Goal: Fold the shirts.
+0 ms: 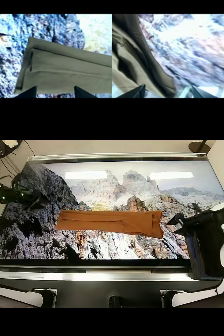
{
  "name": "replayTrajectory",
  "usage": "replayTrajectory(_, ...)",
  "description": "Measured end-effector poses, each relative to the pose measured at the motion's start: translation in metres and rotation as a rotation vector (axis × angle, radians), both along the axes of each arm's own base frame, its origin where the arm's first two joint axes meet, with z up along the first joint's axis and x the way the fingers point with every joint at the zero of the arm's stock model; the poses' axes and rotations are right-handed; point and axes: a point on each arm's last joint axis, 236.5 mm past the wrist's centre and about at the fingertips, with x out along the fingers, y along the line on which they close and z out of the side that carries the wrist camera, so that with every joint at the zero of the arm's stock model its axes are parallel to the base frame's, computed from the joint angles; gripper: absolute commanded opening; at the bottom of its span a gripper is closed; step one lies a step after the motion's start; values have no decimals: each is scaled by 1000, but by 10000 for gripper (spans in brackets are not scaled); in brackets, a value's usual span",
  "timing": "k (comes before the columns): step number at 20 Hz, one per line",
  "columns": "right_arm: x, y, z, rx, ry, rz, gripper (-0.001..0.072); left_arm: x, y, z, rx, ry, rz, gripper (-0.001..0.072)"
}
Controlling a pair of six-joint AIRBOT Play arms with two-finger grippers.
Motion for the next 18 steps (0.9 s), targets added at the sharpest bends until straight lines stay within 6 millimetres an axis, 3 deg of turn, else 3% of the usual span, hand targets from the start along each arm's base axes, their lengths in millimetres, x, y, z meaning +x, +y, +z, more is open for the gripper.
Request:
replayTrajectory(5, 27, 57, -17, 107, -24, 6, 706, -6, -36, 37, 24, -80, -83, 558)
replayTrajectory(7, 33, 76, -19, 129, -35, 18, 640, -9, -52, 46, 30, -103, -119, 558)
replayTrajectory(8, 37, 85, -21, 135, -45, 25, 454, -11, -62, 50, 30, -111, -140, 558)
replayTrajectory(9, 37, 92, -25, 135, -46, 37, 198, -13, -71, 52, 32, -117, -162, 545)
replayTrajectory(10, 36, 98, -28, 129, -44, 50, 42, -14, -80, 54, 31, -120, -183, 490)
replayTrajectory(12, 38, 107, -24, 134, -56, 66, 38, -20, -104, 53, 31, -124, -244, 173)
replayTrajectory(13, 36, 113, -17, 146, -59, 79, 38, -24, -116, 50, 33, -124, -284, 112)
replayTrajectory(15, 36, 119, 4, 155, -95, 99, 38, -36, -149, 37, 31, -110, -378, 27)
replayTrajectory(18, 30, 121, 51, 131, -162, 131, 38, -59, -210, 2, 4, -80, -493, 27)
